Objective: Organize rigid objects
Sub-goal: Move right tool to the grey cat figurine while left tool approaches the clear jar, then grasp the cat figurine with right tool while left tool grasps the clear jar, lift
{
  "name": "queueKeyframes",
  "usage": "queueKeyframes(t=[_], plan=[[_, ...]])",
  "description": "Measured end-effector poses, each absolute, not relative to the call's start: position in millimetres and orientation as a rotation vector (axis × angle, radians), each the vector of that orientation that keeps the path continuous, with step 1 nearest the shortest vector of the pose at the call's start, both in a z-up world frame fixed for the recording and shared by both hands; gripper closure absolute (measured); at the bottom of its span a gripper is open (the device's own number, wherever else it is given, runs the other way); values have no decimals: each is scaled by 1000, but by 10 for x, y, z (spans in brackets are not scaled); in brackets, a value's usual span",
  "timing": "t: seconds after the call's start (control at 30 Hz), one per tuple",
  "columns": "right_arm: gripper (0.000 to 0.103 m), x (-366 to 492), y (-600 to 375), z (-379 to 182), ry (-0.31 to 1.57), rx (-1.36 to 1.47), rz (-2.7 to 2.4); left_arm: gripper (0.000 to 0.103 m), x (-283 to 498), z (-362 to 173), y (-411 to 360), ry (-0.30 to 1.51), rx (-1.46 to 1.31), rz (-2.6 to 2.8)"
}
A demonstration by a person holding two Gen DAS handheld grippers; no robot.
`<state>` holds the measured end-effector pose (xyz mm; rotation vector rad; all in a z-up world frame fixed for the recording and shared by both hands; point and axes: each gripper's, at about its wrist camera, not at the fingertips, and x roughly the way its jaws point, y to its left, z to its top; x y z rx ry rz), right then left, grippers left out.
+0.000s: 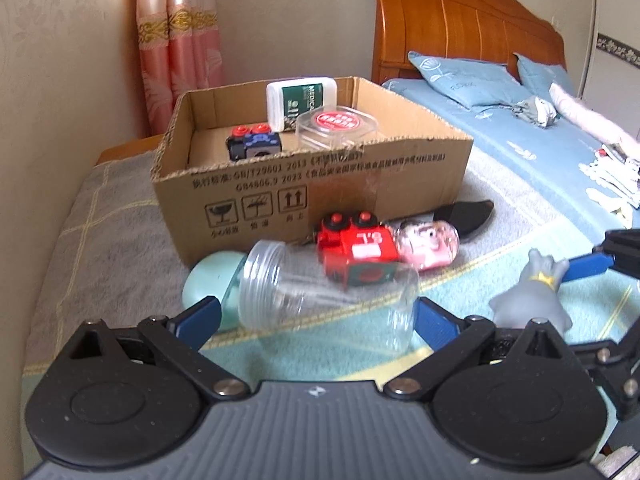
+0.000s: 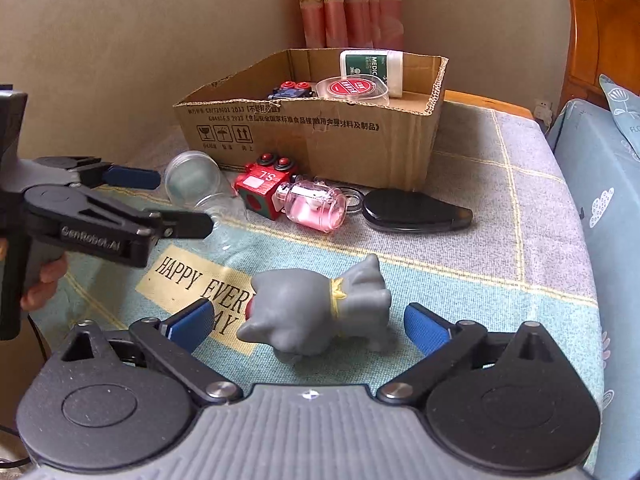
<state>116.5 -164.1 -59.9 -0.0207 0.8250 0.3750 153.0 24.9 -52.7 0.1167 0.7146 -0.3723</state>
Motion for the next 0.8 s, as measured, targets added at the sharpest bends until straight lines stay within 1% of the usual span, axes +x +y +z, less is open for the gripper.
queueKeyframes(t=[0.17,0.3,0.4,0.63,0.8], plan=[[0,1147,-1660,-627,832,-29,373,2,1627,-559,140,722,157,-397],[1,1145,-1677,-630,829,-37,373,2,1542,-548,68,732,154,-471],[0,1175,-1677,-632,827,-37,372,2,1539,-538,27,716,171,-414],[1,1228,-1573,-634,815,-86,351,8,1563,-513,-29,699,186,-387],[1,1247,-1491,-638,805,-131,348,8,1518,-505,-43,696,216,-380]])
